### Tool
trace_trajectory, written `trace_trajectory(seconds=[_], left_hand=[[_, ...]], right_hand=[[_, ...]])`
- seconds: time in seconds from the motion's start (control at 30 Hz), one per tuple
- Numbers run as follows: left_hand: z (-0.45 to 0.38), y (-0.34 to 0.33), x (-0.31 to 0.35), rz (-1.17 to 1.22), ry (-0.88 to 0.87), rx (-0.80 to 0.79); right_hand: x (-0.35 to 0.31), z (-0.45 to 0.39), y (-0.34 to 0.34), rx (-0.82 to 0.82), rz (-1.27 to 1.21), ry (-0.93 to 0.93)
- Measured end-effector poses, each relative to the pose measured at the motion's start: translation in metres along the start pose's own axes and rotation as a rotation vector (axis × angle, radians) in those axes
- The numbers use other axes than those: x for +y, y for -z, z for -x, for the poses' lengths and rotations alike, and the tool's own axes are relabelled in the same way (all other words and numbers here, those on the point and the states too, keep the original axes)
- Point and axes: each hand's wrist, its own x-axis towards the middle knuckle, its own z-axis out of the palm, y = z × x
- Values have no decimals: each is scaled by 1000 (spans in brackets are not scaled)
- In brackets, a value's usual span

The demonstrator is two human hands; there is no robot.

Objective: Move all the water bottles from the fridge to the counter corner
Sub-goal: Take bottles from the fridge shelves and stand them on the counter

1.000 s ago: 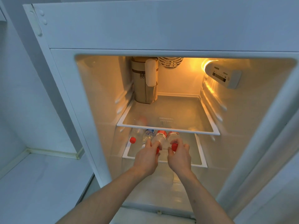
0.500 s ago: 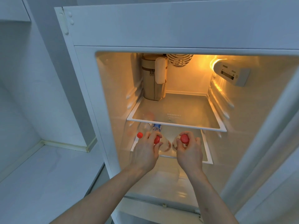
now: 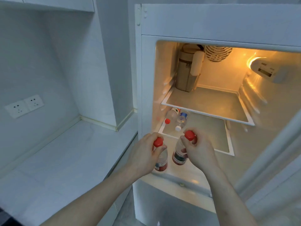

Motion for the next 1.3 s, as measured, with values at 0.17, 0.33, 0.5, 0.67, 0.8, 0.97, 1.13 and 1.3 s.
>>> trace_trajectory(seconds=[0.17, 0.33, 0.5, 0.67, 0.8, 0.97, 1.13, 1.3], left_hand=[[67, 41, -19, 17, 113, 10], [132, 86, -47, -34, 231, 69], [190, 128, -69, -127, 378, 178], [242, 166, -86, -189, 592, 336], [275, 184, -91, -214, 741, 442], [323, 201, -86, -260, 916, 602], [381, 211, -69, -239, 1060, 751], [439, 220, -44, -305, 1171, 860]], right_hand=[[-36, 45, -28, -203, 24, 53], [-78, 82, -65, -435, -38, 126], [-115, 99, -121, -644, -46, 268], [-159, 114, -188, -865, -20, 472], [-186, 132, -226, -1017, -41, 585], [-217, 166, -269, -1194, -70, 757], [-243, 221, -295, -1344, -80, 903], [-270, 286, -310, -1480, -82, 1031]])
